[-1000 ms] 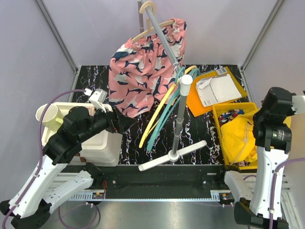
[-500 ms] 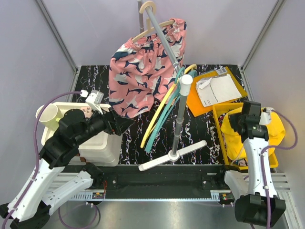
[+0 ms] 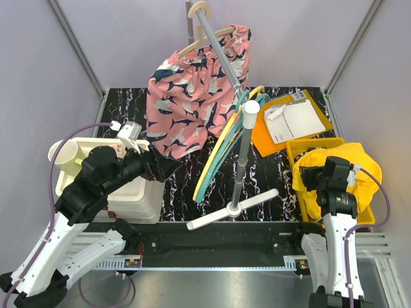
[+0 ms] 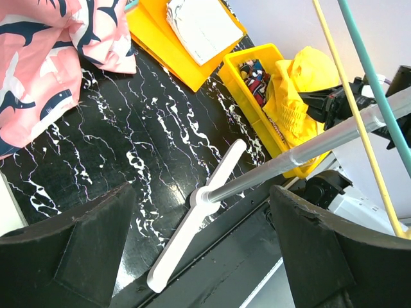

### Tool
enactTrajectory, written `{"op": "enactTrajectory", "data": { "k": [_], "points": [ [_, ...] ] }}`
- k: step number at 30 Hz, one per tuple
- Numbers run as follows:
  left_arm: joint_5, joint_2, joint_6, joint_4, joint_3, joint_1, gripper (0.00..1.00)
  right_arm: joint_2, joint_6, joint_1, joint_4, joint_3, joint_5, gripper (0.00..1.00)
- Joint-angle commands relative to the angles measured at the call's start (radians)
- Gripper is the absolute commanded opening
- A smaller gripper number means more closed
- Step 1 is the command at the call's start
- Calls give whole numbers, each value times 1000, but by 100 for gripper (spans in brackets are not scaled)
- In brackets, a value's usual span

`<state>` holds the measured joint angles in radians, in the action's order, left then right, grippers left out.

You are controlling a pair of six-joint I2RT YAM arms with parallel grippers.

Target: Remove the shorts from the hanger

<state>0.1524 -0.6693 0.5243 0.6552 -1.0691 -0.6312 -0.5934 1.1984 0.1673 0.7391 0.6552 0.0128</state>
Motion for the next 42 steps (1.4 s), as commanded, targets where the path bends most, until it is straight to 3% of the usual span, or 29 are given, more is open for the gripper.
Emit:
{"op": "enactTrajectory", "data": {
  "k": [1, 7, 11, 12, 13, 15, 16, 17, 21, 26, 33, 42],
  "points": [
    [-4, 2, -10, -52, -5, 2, 89, -123, -3, 0, 2, -2, -86, 0],
    [-24, 25, -15, -31, -9, 2, 89, -253, -14, -2, -76, -35, 22, 5],
    [-27, 27, -12, -29, -6, 2, 89, -241, -42, -2, -61, -63, 27, 9],
    [-27, 25, -12, -32, -6, 2, 89, -227, -46, -2, -44, -65, 16, 13],
    [-24, 25, -14, -31, -8, 2, 89, -194, -52, 0, -34, -62, -8, 27],
    [-24, 20, -14, -31, -8, 1, 89, -148, -74, 0, 21, -26, -55, 38],
    [-24, 19, -15, -32, -8, 2, 89, -137, -82, -2, 40, -10, -68, 51],
    [-24, 19, -15, -32, -6, 2, 90, -126, -100, -2, 58, 29, -76, 58],
    [-24, 25, -18, -31, -2, 2, 90, -91, -157, -2, 146, 127, -103, 79],
    [-25, 28, -18, -35, 5, 2, 90, -78, -261, -2, 161, 240, -60, 84],
    [6, 17, 2, -66, 21, 2, 89, -200, -439, -20, 28, 308, 249, 87],
    [49, 20, 40, -112, 41, 2, 90, -238, -490, -276, -72, 297, 288, 100]
  ]
}}
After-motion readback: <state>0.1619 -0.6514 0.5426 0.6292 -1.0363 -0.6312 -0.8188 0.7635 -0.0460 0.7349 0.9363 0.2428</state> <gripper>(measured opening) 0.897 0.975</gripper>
